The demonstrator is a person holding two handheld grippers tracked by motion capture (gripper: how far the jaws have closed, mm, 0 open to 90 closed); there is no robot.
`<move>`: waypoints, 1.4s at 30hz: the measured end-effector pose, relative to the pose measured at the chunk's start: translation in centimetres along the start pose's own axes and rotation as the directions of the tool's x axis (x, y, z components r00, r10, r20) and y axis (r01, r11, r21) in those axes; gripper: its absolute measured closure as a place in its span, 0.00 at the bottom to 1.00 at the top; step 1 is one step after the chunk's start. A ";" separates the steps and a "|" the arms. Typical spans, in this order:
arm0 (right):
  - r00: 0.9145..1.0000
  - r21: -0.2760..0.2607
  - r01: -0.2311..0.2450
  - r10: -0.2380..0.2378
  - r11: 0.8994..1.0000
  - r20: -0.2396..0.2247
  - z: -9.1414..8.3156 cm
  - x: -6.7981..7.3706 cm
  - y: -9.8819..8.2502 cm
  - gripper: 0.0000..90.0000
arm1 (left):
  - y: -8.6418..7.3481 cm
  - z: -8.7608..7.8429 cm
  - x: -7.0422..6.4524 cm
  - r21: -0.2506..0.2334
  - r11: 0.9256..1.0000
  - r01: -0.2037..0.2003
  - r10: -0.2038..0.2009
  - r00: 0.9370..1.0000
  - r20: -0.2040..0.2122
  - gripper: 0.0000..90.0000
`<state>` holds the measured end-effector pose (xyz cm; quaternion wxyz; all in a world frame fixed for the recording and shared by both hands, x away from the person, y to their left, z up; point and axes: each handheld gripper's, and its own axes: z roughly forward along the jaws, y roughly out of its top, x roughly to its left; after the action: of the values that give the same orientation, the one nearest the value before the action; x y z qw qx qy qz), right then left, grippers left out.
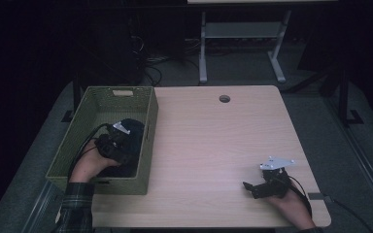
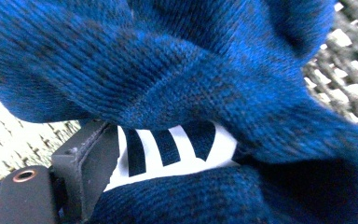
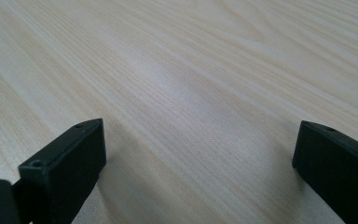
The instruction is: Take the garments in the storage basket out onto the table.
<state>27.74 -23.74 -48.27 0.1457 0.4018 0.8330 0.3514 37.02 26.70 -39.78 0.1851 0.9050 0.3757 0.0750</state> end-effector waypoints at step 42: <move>1.000 0.000 0.001 -0.001 1.000 0.000 0.0 0.0 0.0 0.03 | 0.0 -5.0 1.3 -0.073 0.995 0.064 -0.061 0.997 0.041 0.85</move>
<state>27.74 -23.75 -48.27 0.1461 0.4016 0.8330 0.3514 36.57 29.02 -35.14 0.2280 0.8866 0.3971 0.0654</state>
